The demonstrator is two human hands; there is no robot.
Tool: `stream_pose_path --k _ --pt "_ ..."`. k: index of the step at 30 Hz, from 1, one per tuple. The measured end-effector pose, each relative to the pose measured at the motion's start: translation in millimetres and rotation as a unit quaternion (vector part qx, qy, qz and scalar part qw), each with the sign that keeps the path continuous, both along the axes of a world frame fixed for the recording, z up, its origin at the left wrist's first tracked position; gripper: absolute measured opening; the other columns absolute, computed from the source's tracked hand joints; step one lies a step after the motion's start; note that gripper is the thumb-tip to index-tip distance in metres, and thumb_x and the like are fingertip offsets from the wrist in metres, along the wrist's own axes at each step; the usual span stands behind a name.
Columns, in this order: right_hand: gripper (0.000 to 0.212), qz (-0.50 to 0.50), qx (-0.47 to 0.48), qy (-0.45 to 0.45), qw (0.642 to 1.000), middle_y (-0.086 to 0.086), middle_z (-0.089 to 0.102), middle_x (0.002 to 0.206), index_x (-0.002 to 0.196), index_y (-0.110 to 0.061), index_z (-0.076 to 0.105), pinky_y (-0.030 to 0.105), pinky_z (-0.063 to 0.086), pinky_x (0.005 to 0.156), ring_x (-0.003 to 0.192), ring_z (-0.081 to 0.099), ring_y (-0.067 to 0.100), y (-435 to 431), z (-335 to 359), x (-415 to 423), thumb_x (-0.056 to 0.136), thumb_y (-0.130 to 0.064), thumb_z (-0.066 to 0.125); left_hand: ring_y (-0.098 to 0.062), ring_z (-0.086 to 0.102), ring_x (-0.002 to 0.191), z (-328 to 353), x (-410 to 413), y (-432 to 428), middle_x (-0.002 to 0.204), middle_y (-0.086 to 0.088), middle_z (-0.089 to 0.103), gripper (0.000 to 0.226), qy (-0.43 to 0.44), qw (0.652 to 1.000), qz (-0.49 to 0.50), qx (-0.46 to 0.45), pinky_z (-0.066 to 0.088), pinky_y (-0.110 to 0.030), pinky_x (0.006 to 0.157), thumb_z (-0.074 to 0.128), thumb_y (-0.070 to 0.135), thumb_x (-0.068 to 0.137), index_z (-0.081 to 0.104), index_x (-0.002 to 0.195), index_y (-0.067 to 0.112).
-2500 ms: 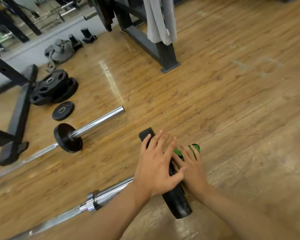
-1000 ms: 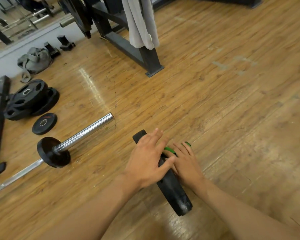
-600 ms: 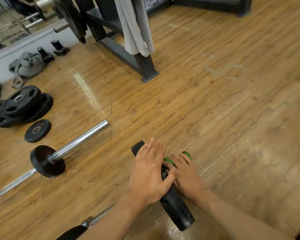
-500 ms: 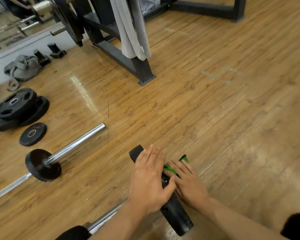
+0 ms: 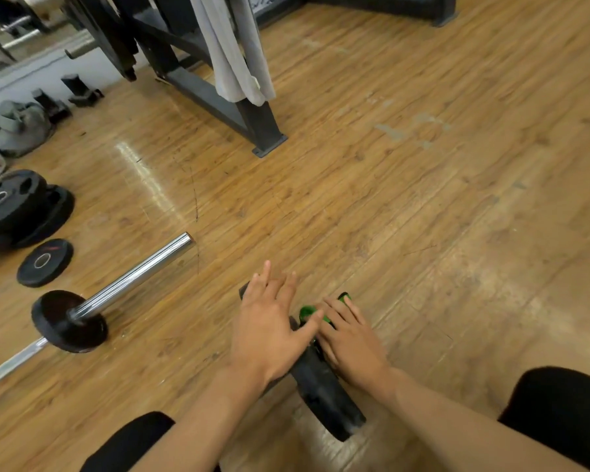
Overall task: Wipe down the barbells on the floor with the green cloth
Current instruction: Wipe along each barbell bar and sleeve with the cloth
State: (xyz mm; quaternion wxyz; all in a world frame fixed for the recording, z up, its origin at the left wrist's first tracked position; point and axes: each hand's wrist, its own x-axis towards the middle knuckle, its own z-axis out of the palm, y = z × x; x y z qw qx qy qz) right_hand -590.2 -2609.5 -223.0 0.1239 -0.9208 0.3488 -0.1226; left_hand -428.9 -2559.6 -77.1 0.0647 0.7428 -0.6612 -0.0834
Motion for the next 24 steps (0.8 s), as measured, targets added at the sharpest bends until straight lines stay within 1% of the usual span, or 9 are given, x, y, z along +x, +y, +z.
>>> stream_pose_path --k 2,5,7,9,11,14,20,22,24 --pt "0.045 -0.002 0.024 0.050 0.998 0.003 0.064 0.134 0.136 -0.025 0.058 0.043 0.027 0.114 0.134 0.053 0.028 -6 9 11 0.100 -0.038 0.033 -0.017 -0.004 0.162 -1 -3 1 0.170 -0.002 0.029 0.097 0.004 1.000 0.006 -0.006 -0.009 -0.030 0.129 0.015 0.079 0.087 0.032 0.163 0.021" --pt "0.065 -0.005 0.048 0.083 0.995 0.002 0.065 0.124 0.131 -0.026 0.062 0.040 0.027 0.108 0.123 0.055 0.029 -17 26 21 0.093 -0.044 0.012 -0.020 0.004 0.162 -3 -6 3 0.167 -0.004 0.037 0.090 0.034 0.999 0.012 -0.015 -0.008 -0.028 0.128 0.025 0.071 0.089 0.037 0.162 0.019" --pt "0.055 0.001 0.050 0.101 0.994 0.003 0.065 0.127 0.132 -0.026 0.063 0.043 0.029 0.111 0.126 0.056 0.029 -10 22 10 0.099 -0.042 0.023 -0.022 0.009 0.162 -4 -12 1 0.164 -0.007 0.042 0.088 0.039 0.999 0.013 -0.017 -0.004 -0.031 0.129 0.030 0.068 0.089 0.042 0.160 0.016" --pt "0.048 0.006 0.026 0.116 0.993 0.001 0.062 0.140 0.140 -0.026 0.060 0.047 0.025 0.116 0.138 0.051 0.027 -1 7 -8 0.102 -0.039 0.034 -0.025 0.012 0.161 -5 -23 6 0.162 -0.007 0.045 0.084 0.034 0.999 0.006 -0.021 0.001 -0.035 0.130 0.036 0.065 0.090 0.047 0.157 0.016" --pt "0.048 0.027 0.029 0.122 0.992 0.001 0.058 0.145 0.142 -0.028 0.057 0.046 0.019 0.120 0.143 0.045 0.027 -4 10 -15 0.102 -0.040 0.034 -0.028 0.016 0.160 -5 -36 14 0.160 -0.007 0.047 0.079 0.023 0.999 0.004 -0.033 0.005 -0.039 0.131 0.043 0.061 0.090 0.052 0.154 0.015" --pt "0.054 0.045 0.074 0.158 0.984 0.006 0.061 0.136 0.134 -0.024 0.056 0.042 0.024 0.118 0.133 0.049 0.029 -17 40 -4 0.102 -0.043 0.016 -0.030 0.018 0.160 -5 -51 23 0.161 -0.007 0.046 0.077 0.011 0.999 0.003 -0.043 0.005 -0.042 0.130 0.045 0.061 0.090 0.055 0.152 0.015" --pt "0.041 0.006 0.053 0.118 0.992 0.002 0.066 0.132 0.138 -0.030 0.050 0.051 0.040 0.117 0.132 0.055 0.026 21 25 -29 0.102 -0.042 0.034 -0.025 0.018 0.160 -3 -41 40 0.168 -0.008 0.034 0.082 -0.013 0.996 -0.090 -0.001 0.012 -0.043 0.131 0.043 0.066 0.091 0.045 0.158 0.019" --pt "0.037 0.011 0.049 0.085 0.995 0.003 0.068 0.118 0.130 -0.027 0.057 0.049 0.043 0.111 0.119 0.059 0.028 17 22 -30 0.102 -0.041 0.037 -0.023 0.022 0.159 -1 -29 41 0.166 -0.009 0.037 0.077 -0.023 0.991 -0.133 0.019 0.019 -0.046 0.130 0.046 0.065 0.092 0.051 0.154 0.019" --pt "0.037 -0.023 0.049 0.050 0.997 0.005 0.067 0.108 0.122 -0.023 0.064 0.047 0.041 0.106 0.108 0.060 0.031 15 26 -20 0.102 -0.039 0.037 -0.025 0.029 0.157 -4 -23 40 0.159 -0.010 0.049 0.068 -0.021 0.991 -0.133 0.006 0.026 -0.048 0.128 0.051 0.059 0.091 0.063 0.143 0.017"
